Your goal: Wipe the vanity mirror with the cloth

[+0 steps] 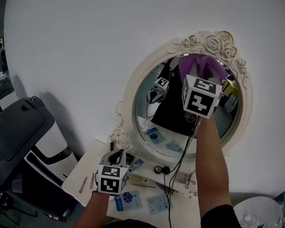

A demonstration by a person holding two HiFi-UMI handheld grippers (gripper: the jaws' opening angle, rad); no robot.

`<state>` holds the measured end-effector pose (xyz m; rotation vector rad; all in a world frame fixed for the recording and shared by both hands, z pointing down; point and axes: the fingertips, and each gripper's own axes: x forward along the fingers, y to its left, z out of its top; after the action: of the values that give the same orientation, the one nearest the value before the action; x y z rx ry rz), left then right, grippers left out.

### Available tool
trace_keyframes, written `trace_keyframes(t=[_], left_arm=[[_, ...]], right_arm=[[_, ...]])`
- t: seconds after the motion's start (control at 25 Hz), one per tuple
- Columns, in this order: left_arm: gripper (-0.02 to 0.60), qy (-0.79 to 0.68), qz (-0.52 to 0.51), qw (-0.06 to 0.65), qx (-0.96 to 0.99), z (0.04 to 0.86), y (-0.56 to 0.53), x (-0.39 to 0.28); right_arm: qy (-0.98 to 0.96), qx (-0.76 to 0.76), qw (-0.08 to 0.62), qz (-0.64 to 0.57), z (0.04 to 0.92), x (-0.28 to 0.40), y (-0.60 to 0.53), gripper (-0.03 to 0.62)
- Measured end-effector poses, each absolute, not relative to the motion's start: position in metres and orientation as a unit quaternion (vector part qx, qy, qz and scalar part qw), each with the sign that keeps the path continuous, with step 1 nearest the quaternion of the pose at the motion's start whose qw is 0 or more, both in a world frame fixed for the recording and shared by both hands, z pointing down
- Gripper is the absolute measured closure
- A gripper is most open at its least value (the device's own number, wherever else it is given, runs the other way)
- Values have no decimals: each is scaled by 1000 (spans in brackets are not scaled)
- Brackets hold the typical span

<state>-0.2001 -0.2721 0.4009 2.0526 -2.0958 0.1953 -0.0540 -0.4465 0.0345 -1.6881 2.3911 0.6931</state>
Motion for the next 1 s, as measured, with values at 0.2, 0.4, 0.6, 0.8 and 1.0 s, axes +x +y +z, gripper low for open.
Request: trace_keyframes(t=[0.2,0.4,0.6,0.8,1.0], left_arm=[[584,-720,67,103,683,404,-268,-215],[584,-728,69,106,673,406,-266,-228],[584,-734,71,113,666,410,-267,-238],[584,-733,75,116,666,414,-267,-238],[584,-733,77,120,665,418,-268,-240]], right_arm=[[801,-540,58,251,50,-98,-441,540],[806,-525,61,264,64,-119,-439,540],[826,-496,58,261,82,-141,-436,540],[843,-470,31,260,109,-164,-435,540],[848,-457,4,268,128,-180,-435,540]])
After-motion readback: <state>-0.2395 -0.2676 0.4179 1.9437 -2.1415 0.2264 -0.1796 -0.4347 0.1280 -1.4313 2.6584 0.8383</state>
